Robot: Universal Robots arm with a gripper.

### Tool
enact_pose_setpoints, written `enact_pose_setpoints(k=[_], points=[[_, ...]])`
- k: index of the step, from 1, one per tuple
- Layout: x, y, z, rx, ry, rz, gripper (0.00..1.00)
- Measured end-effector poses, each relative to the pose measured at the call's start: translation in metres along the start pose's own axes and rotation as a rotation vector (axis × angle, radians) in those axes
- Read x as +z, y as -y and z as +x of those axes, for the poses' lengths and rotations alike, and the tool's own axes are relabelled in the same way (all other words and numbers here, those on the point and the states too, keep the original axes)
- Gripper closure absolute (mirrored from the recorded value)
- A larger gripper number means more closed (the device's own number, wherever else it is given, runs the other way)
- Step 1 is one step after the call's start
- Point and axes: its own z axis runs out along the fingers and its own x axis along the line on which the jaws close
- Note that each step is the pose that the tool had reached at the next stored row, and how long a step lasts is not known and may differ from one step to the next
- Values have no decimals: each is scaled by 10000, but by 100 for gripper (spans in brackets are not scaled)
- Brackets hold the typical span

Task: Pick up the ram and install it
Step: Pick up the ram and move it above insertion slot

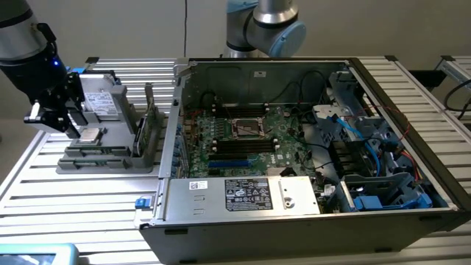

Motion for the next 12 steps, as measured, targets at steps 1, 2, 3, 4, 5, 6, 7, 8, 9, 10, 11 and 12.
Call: enact_pose_setpoints(k=[1, 2, 3, 4, 5, 6, 7, 8, 9, 10, 11, 12], points=[[18, 0, 11, -5, -1, -2, 58], [36, 1, 25, -10, -1, -1, 58], [54, 2, 36, -14, 0, -1, 58], [72, 2, 46, -18, 0, -1, 58], [91, 2, 48, -20, 0, 0, 58], [109, 1, 49, -21, 0, 0, 58], [127, 1, 49, -23, -1, -1, 58], [146, 1, 49, -26, -1, -1, 58], [164, 1, 50, -28, 0, -1, 58], [182, 1, 50, -29, 0, -1, 58], [200, 0, 51, -29, 0, -1, 58], [219, 0, 51, -29, 0, 0, 58]])
